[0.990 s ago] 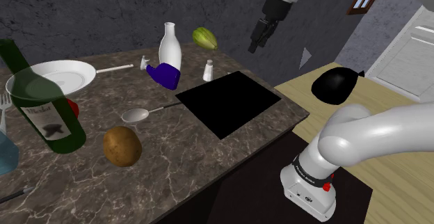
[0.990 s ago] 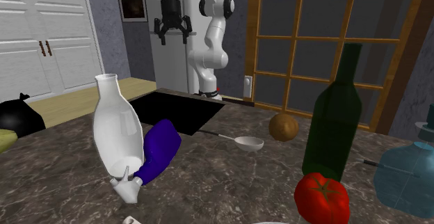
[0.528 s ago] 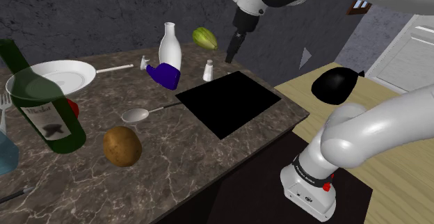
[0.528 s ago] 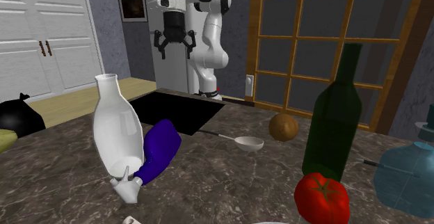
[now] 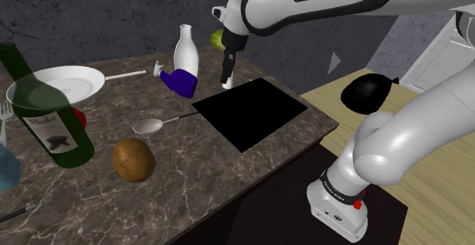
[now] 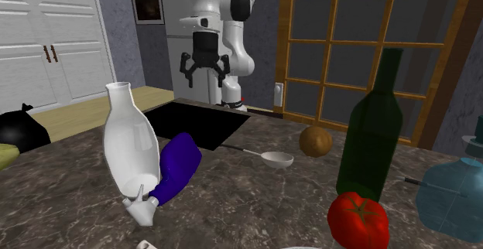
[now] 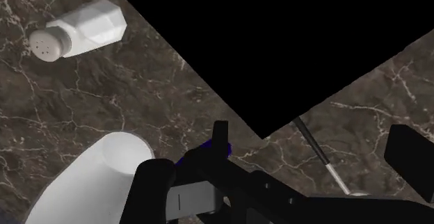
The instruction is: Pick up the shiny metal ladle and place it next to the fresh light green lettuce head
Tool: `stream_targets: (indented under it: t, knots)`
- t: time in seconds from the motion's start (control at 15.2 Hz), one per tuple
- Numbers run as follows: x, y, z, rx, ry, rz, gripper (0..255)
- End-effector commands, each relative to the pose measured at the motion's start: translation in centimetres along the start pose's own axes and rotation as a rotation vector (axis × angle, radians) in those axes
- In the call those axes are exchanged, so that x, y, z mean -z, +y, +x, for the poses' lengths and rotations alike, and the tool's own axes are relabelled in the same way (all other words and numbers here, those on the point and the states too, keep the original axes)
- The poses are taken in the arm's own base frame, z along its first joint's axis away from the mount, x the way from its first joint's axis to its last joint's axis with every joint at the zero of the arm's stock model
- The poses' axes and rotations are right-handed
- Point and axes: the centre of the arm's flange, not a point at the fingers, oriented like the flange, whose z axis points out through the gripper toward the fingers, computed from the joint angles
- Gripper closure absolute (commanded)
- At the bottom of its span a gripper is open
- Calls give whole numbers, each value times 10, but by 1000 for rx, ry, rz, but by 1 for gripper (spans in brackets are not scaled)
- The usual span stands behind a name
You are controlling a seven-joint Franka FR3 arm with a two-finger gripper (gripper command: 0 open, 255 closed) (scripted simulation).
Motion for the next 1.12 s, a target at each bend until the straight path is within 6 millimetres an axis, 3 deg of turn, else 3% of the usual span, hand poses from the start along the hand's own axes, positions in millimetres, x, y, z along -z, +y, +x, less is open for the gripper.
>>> stream_targets:
  t: [0.0,0.66,0.92,1.06]
  knots:
    - [-16,-11,18,82,1,-10,0]
    - [-101,-73,101,476,-2,-61,0]
    - [-136,-105,126,634,-3,-81,0]
    - [-144,-107,128,645,-3,-82,0]
